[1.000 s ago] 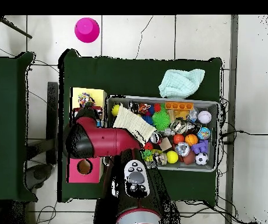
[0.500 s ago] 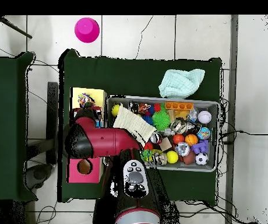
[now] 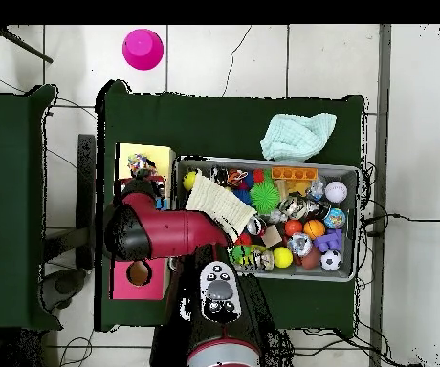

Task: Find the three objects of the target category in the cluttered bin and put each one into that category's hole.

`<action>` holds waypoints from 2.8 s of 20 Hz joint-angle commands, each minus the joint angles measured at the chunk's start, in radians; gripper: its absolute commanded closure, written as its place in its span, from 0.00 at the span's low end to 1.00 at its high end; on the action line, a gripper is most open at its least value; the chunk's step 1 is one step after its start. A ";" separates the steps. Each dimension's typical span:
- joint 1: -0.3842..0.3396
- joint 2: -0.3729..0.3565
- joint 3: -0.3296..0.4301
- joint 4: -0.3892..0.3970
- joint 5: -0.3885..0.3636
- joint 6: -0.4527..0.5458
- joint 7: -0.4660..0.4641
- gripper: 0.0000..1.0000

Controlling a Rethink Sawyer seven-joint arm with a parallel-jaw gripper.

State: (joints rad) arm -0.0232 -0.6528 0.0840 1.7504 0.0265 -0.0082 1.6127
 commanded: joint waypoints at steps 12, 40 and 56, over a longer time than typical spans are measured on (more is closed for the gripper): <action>0.078 0.233 -0.034 -0.144 0.006 -0.215 0.163 1.00; 0.075 -0.160 -0.074 -0.187 0.072 0.646 0.136 1.00; 0.024 -0.195 -0.095 -0.129 -0.001 0.516 0.130 1.00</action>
State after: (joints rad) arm 0.0464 -0.8434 0.0055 1.5750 0.0726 0.5877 1.6129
